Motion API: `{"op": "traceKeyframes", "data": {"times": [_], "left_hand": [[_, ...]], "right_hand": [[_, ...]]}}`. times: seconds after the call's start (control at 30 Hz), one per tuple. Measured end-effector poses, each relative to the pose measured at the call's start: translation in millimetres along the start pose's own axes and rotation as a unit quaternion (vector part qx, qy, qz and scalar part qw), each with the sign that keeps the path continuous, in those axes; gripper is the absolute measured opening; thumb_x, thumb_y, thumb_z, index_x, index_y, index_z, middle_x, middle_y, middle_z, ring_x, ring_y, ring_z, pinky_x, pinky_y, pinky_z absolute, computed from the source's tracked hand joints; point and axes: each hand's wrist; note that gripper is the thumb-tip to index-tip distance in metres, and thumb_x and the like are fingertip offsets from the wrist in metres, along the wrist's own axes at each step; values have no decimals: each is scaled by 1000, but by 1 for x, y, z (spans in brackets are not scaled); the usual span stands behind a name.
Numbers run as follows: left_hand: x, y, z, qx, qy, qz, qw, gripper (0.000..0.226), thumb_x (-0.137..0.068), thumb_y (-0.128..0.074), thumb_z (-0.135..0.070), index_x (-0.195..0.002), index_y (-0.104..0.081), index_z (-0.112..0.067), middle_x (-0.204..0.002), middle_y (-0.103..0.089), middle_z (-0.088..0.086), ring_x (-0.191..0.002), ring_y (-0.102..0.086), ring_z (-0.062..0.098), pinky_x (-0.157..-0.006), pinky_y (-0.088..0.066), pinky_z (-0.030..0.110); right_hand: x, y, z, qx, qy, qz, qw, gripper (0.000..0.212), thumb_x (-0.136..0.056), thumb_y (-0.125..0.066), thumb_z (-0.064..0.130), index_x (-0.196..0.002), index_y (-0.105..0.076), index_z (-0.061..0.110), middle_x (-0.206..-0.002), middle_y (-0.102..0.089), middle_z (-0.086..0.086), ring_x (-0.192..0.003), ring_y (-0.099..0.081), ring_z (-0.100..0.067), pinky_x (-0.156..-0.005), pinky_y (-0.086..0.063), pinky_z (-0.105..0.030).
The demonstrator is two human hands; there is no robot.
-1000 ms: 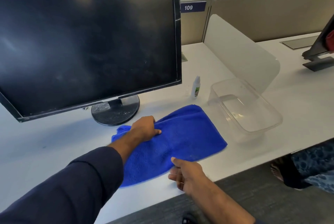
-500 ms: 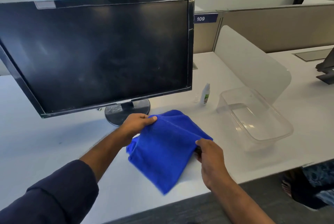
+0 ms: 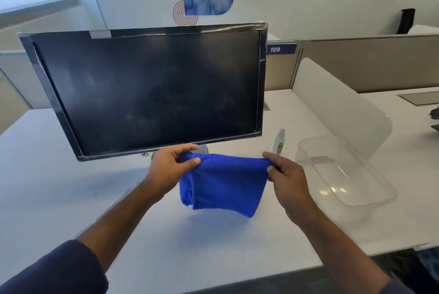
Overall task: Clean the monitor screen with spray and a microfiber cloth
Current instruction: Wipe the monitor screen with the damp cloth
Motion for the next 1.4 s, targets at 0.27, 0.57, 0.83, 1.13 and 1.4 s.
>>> {"op": "traceKeyframes", "data": {"times": [0.27,0.57,0.83,1.13,1.4], "left_hand": [[12,21,-9,-127,-40,-10,991,34,-72,-86,-15,-98,-74,-34,-91,-73,-19,-83,-66,-7,-64,-46,3],[15,37,-13,-194,-112,-46,973,28,-67,-83,-12,-61,-62,-28,-97,-67,-15,-91,-63,6,-74,-50,21],[11,46,-24,-86,-108,-33,990,29,-74,-69,3,-80,-71,-24,-77,-72,-15,-70,-66,4,-60,-50,14],[5,48,-42,-169,-203,53,963,36,-74,-67,5,-93,-80,-23,-87,-73,-14,-83,-67,4,-74,-56,20],[14,61,-15,-197,-167,142,956,34,-65,-74,0,-91,-81,-21,-88,-73,-12,-80,-67,7,-72,-57,29]], "right_hand": [[-9,-11,20,248,127,42,959,50,-89,-67,8,-136,-54,18,-123,-53,-1,-113,-52,-18,-99,-44,-28],[-30,-38,28,260,208,-39,942,18,-82,-75,10,-87,-61,20,-100,-46,4,-94,-46,-14,-73,-40,-17],[-30,-82,28,-67,-96,-51,992,37,-91,-61,51,-108,-50,20,-110,-63,-6,-89,-59,-19,-69,-53,-31],[-11,-125,21,-519,-344,152,768,115,-57,-46,97,-119,-57,2,-116,-64,-33,-105,-61,-57,-74,-51,-71],[-15,-134,39,-574,-246,109,773,66,-92,-41,67,-119,-59,10,-104,-74,-20,-100,-68,-40,-82,-55,-56]]}}
Point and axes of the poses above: each hand's wrist, its own x-axis away from the middle knuckle, its own y-axis out of the back of the hand, z = x × y
